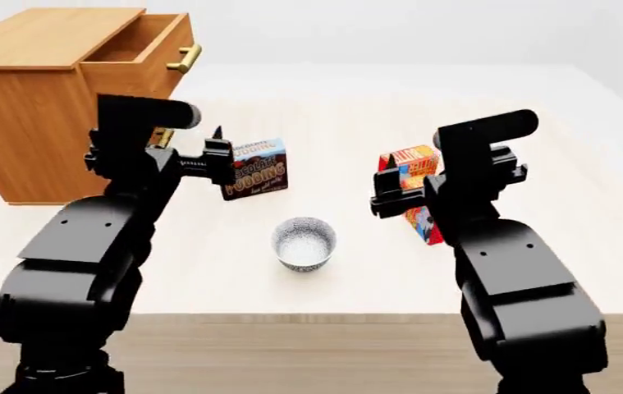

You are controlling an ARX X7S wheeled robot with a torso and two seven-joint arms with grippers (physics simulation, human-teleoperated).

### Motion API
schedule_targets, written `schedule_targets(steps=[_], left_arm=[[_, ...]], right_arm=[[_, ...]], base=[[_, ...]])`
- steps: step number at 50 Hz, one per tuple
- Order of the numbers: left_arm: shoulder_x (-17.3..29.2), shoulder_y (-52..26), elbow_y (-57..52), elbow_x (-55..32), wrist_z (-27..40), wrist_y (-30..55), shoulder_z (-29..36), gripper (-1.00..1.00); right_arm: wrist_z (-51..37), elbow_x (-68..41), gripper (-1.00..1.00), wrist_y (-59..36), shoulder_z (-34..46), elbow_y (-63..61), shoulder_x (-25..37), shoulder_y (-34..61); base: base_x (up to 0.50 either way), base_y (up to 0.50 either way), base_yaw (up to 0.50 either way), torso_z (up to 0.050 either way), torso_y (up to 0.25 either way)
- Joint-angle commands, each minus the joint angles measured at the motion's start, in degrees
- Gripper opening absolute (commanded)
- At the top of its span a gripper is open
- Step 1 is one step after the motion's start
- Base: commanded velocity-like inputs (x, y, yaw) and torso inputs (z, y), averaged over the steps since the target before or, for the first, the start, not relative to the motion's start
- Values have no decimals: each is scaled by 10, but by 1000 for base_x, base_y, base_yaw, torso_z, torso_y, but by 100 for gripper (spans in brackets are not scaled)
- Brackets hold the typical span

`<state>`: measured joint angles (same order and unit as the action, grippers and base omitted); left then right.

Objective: Put the bowl in the top drawer of the cabinet.

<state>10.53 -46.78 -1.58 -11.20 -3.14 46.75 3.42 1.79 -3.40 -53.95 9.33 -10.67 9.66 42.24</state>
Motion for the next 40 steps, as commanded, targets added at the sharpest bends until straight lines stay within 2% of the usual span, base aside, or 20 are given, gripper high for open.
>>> schedule_targets(steps=[1,6,11,19,28,40], left_arm=[[6,-155,54,-15,-8,91,3,100],[3,-212,86,-10,2,103,1,100],[5,-267,101,-16,10,139,-13,100],[21,-318,126,-12,8,179,1,100],[19,-345,146,-7,10,174,12,100],[19,-380,204,-4,5,175,27,100]], right_arm=[[13,-11,100,-81,-5,51,2,118],[6,-8,100,-99,-3,56,-1,149],[8,-12,100,-88,-3,38,-1,141],[7,-10,100,-62,9,50,3,122],[-5,5,100,-62,35,36,11,114],[6,-15,100,-64,26,40,6,111]], base=[[0,0,0,50,31],[0,0,0,50,39],[0,0,0,46,71],[0,12,0,4,2],[145,472,0,0,0],[424,313,0,0,0]])
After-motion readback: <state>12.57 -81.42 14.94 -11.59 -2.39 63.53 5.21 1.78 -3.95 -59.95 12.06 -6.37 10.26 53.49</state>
